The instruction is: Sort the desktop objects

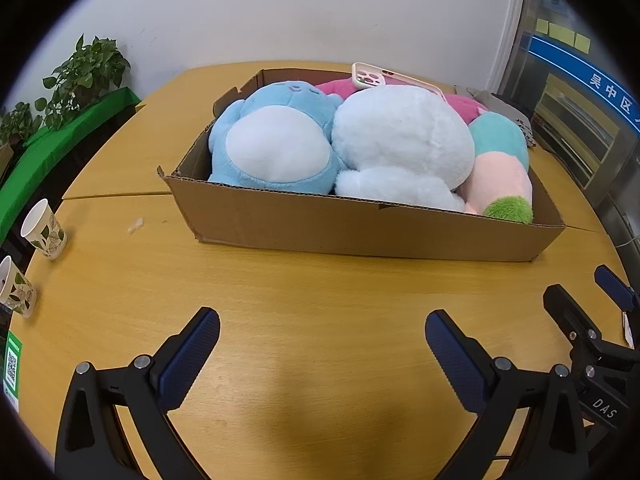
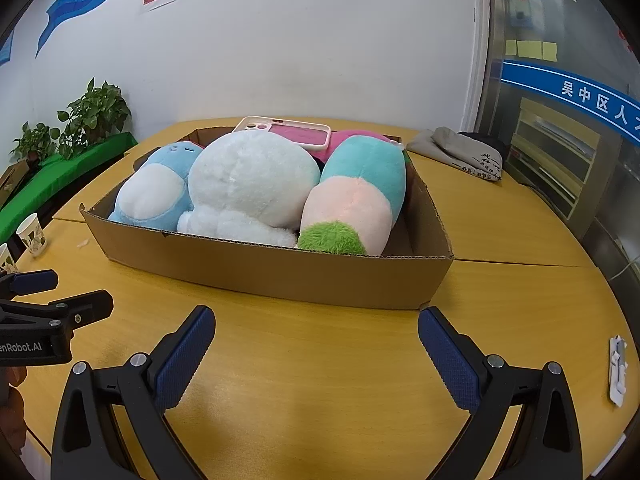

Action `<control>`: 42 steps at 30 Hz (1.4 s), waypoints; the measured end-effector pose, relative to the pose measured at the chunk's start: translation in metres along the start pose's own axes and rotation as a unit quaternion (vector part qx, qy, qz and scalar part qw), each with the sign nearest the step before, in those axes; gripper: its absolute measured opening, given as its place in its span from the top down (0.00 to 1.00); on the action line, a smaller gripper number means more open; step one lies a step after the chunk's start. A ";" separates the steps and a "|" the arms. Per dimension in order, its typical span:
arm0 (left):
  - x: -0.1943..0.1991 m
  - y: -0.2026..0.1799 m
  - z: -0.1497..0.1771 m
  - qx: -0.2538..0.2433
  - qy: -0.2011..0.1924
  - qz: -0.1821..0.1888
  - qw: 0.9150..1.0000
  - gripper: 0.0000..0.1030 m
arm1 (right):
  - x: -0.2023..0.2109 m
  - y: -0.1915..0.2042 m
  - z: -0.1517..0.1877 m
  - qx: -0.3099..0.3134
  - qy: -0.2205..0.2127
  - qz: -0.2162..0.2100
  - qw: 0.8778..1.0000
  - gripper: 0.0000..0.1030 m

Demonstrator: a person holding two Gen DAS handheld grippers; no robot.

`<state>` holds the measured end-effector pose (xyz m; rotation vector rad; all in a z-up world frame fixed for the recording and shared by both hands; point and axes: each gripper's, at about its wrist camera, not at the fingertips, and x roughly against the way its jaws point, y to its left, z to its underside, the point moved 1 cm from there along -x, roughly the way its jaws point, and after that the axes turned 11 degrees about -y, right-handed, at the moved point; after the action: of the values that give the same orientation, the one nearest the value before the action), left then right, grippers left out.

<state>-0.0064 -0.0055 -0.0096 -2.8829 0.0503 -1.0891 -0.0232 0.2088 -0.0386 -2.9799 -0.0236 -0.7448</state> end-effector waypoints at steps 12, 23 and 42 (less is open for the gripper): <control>-0.022 0.067 0.007 -0.060 0.004 -0.004 0.998 0.01 | -0.006 -0.051 0.005 -0.017 -0.003 -0.068 0.998 0.00; -0.069 0.139 0.021 -0.133 0.030 0.017 0.990 0.00 | -0.062 -0.229 0.082 0.055 0.124 -0.182 0.974 0.00; -0.081 0.150 0.016 -0.108 0.020 0.072 0.991 0.00 | -0.087 -0.249 0.091 0.180 0.103 -0.302 0.931 0.00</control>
<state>-0.0583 -0.1506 -0.0848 -2.9838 0.3957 -1.1825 -0.0657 0.4639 -0.1435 -2.5170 -0.9846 -0.9682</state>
